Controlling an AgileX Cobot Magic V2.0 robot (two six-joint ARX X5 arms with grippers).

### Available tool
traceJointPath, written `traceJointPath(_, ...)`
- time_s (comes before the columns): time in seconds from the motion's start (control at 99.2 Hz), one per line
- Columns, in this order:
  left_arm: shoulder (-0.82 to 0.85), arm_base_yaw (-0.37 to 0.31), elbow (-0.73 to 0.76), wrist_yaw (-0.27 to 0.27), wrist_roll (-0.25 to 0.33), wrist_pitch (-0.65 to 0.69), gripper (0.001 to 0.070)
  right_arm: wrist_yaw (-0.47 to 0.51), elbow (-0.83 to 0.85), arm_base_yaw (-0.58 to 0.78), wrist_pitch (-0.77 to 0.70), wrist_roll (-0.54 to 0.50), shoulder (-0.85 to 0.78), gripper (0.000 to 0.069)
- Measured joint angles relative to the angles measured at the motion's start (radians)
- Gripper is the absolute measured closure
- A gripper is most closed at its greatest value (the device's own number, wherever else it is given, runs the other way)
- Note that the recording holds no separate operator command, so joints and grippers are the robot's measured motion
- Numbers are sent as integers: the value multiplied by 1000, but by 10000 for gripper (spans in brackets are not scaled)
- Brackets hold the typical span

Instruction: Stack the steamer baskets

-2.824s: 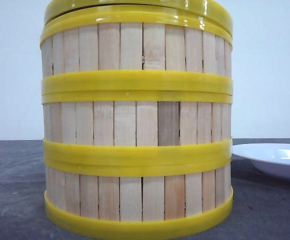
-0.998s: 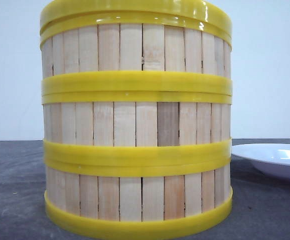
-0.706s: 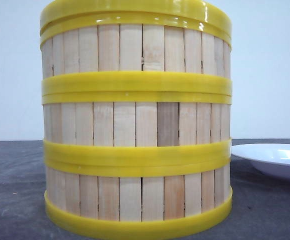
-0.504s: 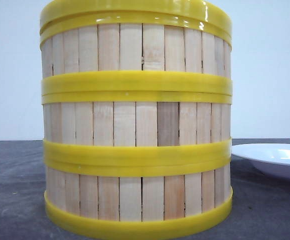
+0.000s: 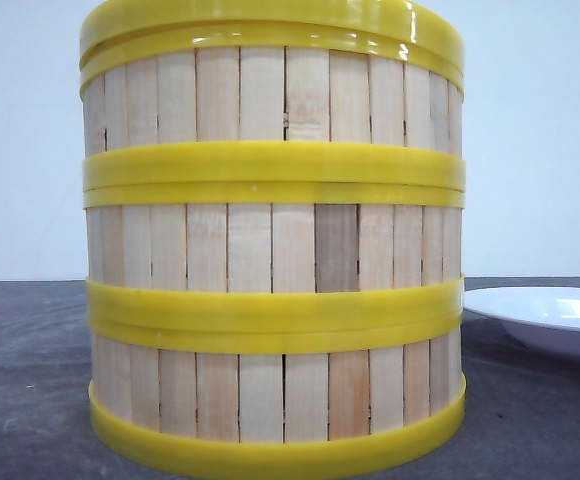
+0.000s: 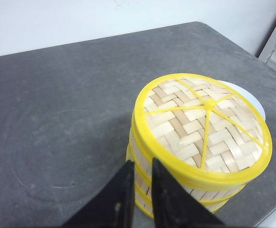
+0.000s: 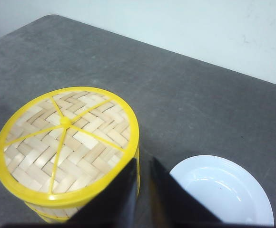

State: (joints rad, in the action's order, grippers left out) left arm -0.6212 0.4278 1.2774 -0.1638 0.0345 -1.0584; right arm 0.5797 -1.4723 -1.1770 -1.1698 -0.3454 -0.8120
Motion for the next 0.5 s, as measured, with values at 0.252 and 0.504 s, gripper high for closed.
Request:
traceJointPath(0.252, 0, 0, 0, 0, 7, 0, 678, 0, 0, 0, 1, 0, 0, 684)
traceJointPath(0.504, 0, 0, 0, 0, 7, -1, 678, 0, 0, 0, 2, 0, 0, 684)
